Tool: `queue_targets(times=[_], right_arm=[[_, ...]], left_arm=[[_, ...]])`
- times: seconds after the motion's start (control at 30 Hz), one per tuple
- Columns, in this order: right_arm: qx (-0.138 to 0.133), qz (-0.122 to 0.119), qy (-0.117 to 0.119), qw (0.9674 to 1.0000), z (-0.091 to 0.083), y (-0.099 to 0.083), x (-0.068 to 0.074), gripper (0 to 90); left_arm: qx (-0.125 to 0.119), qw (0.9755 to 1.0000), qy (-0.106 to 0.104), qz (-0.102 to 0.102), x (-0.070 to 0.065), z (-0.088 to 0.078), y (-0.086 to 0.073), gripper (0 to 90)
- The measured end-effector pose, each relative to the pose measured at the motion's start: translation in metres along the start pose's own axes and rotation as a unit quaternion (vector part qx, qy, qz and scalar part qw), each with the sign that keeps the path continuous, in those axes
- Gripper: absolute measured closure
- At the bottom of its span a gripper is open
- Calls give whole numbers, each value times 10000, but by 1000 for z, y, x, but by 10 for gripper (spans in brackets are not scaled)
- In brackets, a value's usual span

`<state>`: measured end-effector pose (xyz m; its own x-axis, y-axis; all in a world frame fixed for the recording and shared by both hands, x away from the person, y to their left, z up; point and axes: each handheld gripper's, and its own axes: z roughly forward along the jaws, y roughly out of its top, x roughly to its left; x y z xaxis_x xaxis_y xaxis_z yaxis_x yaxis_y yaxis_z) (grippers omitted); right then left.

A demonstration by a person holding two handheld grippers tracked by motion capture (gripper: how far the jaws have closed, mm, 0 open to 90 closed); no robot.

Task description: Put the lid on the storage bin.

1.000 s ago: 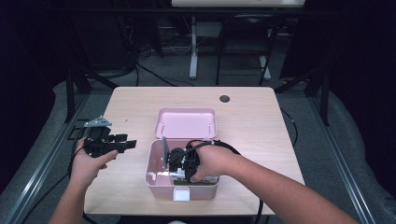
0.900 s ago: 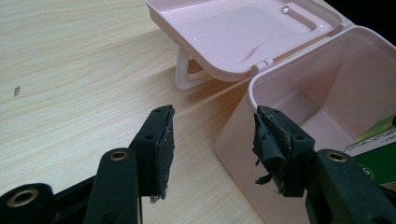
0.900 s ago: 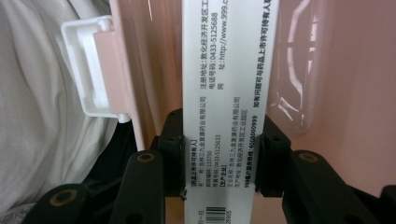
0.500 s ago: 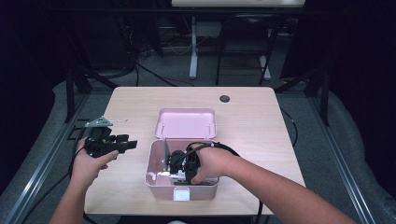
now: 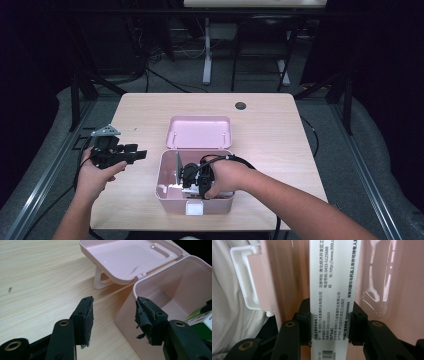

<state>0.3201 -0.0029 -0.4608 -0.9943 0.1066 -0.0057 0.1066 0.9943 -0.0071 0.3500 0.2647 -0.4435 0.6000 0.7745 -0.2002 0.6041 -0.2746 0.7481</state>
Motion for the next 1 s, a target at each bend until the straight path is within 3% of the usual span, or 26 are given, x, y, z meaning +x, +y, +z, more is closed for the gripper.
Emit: queue_targets(times=[1.0], right_arm=[[-55,92,78,9999,12,-2,-5,609]], left_arm=[[-12,10000,9,-8,1,0,0,481]])
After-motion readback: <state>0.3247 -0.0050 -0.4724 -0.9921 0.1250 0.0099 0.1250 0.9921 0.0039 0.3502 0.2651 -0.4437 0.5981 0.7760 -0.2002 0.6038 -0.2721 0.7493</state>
